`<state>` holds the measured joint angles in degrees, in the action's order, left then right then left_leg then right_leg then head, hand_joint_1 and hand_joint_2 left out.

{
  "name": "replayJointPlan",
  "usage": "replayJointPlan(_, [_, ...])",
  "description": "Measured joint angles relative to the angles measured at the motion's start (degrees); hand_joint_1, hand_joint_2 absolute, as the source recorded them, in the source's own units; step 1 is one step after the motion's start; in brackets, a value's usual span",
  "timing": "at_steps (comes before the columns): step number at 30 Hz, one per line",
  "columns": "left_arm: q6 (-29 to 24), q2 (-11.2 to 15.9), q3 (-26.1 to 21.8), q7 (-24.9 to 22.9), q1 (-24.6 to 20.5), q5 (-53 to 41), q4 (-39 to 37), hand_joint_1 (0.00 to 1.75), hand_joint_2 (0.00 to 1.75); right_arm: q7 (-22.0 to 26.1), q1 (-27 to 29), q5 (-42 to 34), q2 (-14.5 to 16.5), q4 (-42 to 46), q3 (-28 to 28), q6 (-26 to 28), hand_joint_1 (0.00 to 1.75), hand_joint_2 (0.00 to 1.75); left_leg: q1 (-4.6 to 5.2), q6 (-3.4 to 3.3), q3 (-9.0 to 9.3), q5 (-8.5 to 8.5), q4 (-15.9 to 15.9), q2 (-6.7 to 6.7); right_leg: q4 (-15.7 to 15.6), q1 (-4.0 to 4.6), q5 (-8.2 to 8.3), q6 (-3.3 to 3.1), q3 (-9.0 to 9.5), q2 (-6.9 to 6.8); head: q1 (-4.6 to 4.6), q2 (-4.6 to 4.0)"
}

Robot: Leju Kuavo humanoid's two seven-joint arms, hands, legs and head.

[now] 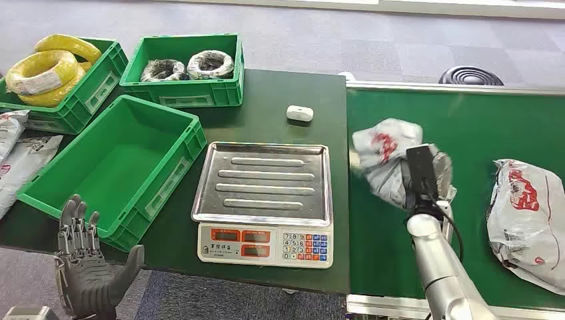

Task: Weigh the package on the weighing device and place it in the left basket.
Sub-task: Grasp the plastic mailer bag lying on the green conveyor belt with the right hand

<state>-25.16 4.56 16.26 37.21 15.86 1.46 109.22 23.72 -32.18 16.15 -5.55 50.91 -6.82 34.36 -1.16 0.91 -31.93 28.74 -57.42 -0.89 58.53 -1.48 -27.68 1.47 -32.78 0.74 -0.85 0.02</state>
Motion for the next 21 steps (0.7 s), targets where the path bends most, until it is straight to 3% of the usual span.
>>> replayJointPlan(7, [11.2, -3.4, -5.7, -1.9, -5.9, -3.3, -2.9, 0.00, 1.75, 5.3, -0.3, 5.1, 4.3, 18.6, -1.1, 5.0, 1.75, 1.75, -0.02, 0.03, 0.04, 0.03, 0.0, 0.18, 0.0, 0.02, 0.01, -0.04, -0.08, 0.12, 0.01, 0.00])
replayJointPlan(12, [15.4, -3.8, -7.9, -1.9, -8.8, -2.2, -6.0, 0.00, 1.75, 4.9, -1.0, 11.6, 8.3, 26.0, -3.3, 3.6, 1.75, 1.75, -0.03, 0.05, 0.05, 0.01, 0.0, 0.18, 0.1, 0.03, 0.01, -0.04, -0.08, 0.11, -0.01, 0.00])
replayJointPlan(15, [17.9, -4.0, -8.7, -1.7, -9.6, -2.3, -7.6, 0.00, 1.75, 1.7, -1.7, 10.1, 9.0, 28.0, -5.5, 1.5, 1.75, 1.75, -0.01, 0.04, 0.01, 0.00, 0.0, 0.14, 0.1, 0.02, 0.01, -0.04, -0.07, 0.08, 0.02, 0.00])
replayJointPlan(17, [19.8, -4.1, -9.2, -1.3, -10.2, -2.5, -8.8, 0.00, 1.75, -3.7, -2.8, 8.2, 8.6, 28.5, -7.8, -7.9, 1.75, 1.75, 0.01, 0.04, 0.01, 0.01, 0.0, 0.23, 0.1, 0.00, 0.04, -0.07, -0.08, 0.15, 0.02, 0.00])
replayJointPlan(19, [21.5, -4.2, -9.6, -0.8, -11.7, -2.9, -10.3, 0.00, 1.75, -9.3, -4.8, 6.3, 8.1, 27.0, -10.6, -23.7, 1.75, 1.75, 0.01, 0.04, 0.06, 0.02, 0.0, 0.37, 0.0, -0.01, 0.10, -0.12, -0.11, 0.26, 0.02, 0.00])
replayJointPlan(21, [22.9, -4.5, -9.8, -0.6, -13.8, -3.4, -12.1, 0.00, 1.75, -11.7, -6.9, 5.4, 8.1, 22.8, -13.8, -37.7, 1.75, 1.75, -0.01, 0.06, 0.07, -0.04, 0.0, 0.30, 0.0, 0.01, 0.13, -0.14, -0.11, 0.22, 0.01, 0.00])
